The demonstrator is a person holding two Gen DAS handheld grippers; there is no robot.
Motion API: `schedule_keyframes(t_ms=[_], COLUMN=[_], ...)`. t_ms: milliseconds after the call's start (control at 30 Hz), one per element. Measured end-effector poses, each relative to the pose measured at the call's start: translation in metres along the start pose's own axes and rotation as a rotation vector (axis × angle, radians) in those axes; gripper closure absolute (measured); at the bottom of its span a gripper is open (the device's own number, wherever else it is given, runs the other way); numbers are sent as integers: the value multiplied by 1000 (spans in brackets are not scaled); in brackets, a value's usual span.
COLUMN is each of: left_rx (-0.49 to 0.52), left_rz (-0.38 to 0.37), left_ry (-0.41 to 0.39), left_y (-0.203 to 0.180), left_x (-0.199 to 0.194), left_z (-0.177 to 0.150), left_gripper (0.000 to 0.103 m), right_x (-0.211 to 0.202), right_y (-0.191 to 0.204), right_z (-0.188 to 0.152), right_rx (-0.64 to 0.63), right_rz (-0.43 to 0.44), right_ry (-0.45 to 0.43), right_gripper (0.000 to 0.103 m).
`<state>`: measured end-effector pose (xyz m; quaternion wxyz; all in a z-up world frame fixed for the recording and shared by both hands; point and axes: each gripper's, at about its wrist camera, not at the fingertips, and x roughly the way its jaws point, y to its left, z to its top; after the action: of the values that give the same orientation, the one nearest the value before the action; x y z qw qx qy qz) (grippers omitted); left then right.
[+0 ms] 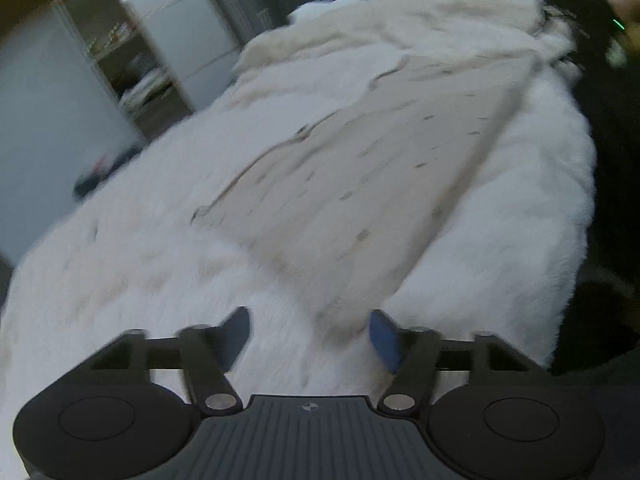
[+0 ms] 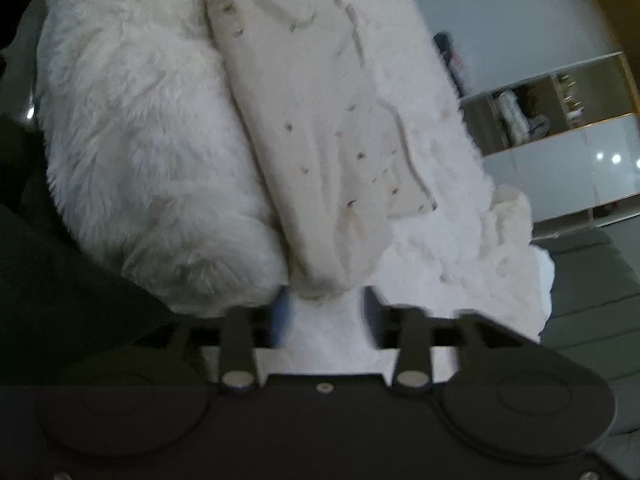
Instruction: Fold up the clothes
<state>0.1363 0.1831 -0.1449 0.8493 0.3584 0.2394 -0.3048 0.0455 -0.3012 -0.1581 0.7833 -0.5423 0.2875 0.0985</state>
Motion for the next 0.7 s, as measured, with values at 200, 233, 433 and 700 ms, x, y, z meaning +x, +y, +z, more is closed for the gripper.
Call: schedule_keyframes(t_ms=[200, 233, 433, 700], left_rx=[125, 129, 88, 178], left_rz=[-57, -51, -20, 103], left_ry=[29, 35, 44, -30], left_y=[-21, -23, -23, -43], left_x=[49, 58, 87, 77], left_z=[21, 23, 22, 11], left_gripper=[38, 38, 37, 55], right_x=[10, 12, 37, 46], right_y=[3, 4, 6, 4], right_z=[4, 5, 20, 27], right_rx=[-36, -42, -27, -8], right_rz=[-5, -2, -15, -20], right_ry=[-71, -78, -107, -109], right_gripper=[48, 48, 58, 95])
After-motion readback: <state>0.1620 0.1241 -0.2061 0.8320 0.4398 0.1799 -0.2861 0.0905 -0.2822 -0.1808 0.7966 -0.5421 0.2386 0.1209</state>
